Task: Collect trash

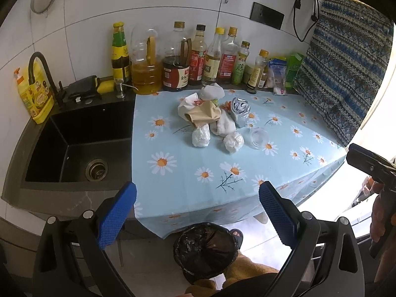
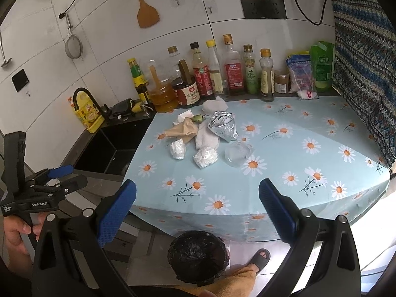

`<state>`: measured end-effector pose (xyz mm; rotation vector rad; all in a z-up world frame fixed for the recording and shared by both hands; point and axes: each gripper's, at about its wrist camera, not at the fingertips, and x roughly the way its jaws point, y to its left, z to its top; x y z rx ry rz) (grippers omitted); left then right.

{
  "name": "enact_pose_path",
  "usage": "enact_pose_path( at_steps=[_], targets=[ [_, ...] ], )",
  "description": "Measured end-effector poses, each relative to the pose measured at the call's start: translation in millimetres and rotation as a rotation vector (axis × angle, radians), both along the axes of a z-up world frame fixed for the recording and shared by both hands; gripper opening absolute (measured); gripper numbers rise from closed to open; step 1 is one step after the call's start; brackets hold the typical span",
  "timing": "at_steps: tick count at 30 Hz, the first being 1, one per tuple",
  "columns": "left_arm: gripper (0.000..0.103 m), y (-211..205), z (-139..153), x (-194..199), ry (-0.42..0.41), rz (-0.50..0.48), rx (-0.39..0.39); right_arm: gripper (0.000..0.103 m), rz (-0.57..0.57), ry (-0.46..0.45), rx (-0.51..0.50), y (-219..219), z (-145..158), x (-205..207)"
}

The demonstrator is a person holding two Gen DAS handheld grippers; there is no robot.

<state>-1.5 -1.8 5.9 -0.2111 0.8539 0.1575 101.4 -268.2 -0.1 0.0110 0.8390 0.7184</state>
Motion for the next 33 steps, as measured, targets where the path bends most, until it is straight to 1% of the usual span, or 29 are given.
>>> enact_pose_path(
  at_steps=[22, 33],
  targets=[
    [0.096, -2.3, 2.8, 3.1, -0.004, -0.009, 0.001, 0.098, -0.001, 0.014, 0.007, 4.5, 1.2, 1.7],
    [0.096, 0.2, 0.6, 5.1, -0.011, -0.024, -0.007, 0.098, -0.022, 0.017, 0.004, 3.4, -1.4, 2.2]
  ],
)
